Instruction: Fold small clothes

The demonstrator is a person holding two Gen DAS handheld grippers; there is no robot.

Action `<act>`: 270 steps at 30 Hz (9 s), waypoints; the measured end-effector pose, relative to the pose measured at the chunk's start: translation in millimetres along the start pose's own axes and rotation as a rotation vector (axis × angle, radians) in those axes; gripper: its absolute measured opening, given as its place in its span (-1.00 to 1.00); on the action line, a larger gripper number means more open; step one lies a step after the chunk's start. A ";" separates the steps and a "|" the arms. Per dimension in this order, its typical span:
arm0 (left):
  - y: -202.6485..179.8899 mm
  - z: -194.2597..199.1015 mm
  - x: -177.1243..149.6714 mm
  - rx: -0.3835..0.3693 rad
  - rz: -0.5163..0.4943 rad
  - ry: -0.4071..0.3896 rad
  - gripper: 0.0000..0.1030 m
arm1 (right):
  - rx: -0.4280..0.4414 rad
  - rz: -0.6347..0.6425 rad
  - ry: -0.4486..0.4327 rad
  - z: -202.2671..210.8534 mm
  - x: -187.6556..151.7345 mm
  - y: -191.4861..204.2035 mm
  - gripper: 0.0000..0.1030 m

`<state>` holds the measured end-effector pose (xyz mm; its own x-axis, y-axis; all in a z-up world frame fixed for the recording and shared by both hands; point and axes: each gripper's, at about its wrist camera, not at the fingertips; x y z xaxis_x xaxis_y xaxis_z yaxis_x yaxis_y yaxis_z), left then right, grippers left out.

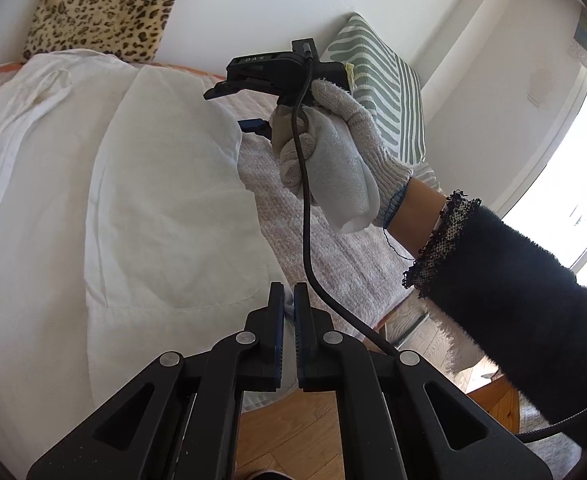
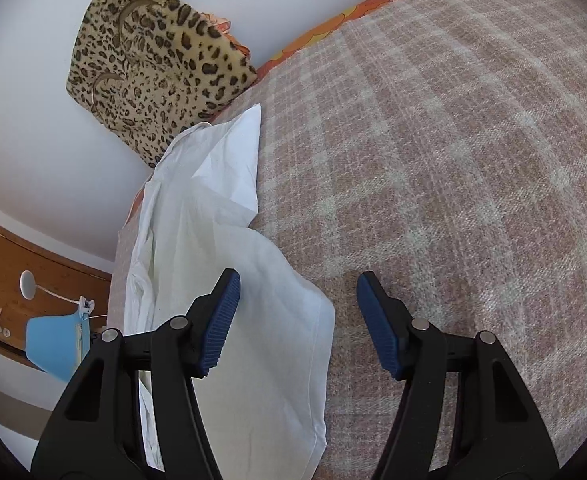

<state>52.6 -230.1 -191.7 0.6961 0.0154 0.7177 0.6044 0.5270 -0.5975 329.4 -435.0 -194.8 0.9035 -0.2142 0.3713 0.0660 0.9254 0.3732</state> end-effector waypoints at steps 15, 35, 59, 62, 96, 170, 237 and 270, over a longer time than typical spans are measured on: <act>35.0 54.8 -13.3 -0.086 0.198 -0.141 -0.96 | -0.252 0.240 0.018 33.4 14.8 118.0 -0.84; 90.4 131.7 -38.3 -0.006 0.298 -0.271 -0.96 | -0.406 0.515 0.060 -49.1 -34.6 302.0 -0.86; 85.5 185.1 -25.2 0.114 0.225 -0.252 -0.66 | -0.195 0.363 0.083 74.5 -169.3 159.6 -0.22; 87.9 198.4 -7.2 0.109 0.199 -0.244 -0.58 | -0.165 0.322 0.137 72.8 -206.7 136.9 -0.22; 156.5 194.1 49.7 0.235 0.113 0.052 -0.40 | -0.347 0.648 0.003 81.5 -237.6 188.5 -0.28; 168.5 216.7 55.2 -0.083 0.361 -0.062 -0.91 | 0.337 0.150 0.075 101.0 -202.4 123.3 -0.81; 207.1 111.5 92.9 0.441 -0.196 0.265 -0.49 | -0.310 0.630 -0.079 -21.1 -126.9 219.4 -0.19; 287.2 130.6 221.8 0.437 -0.096 0.066 -0.04 | -0.215 0.476 -0.135 -8.6 5.5 200.6 -0.16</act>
<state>330.0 35.6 -157.4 0.6765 -0.0977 0.7300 0.4571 0.8329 -0.3121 351.4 -247.9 -125.2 0.7929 0.2193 0.5685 -0.2394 0.9701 -0.0403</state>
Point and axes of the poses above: each gripper's, at about its wrist camera, not at the fingertips, and z roughly against the way its jaws point, y to its left, x to its top, and after that the axes turned 14 degrees about -x, right-handed
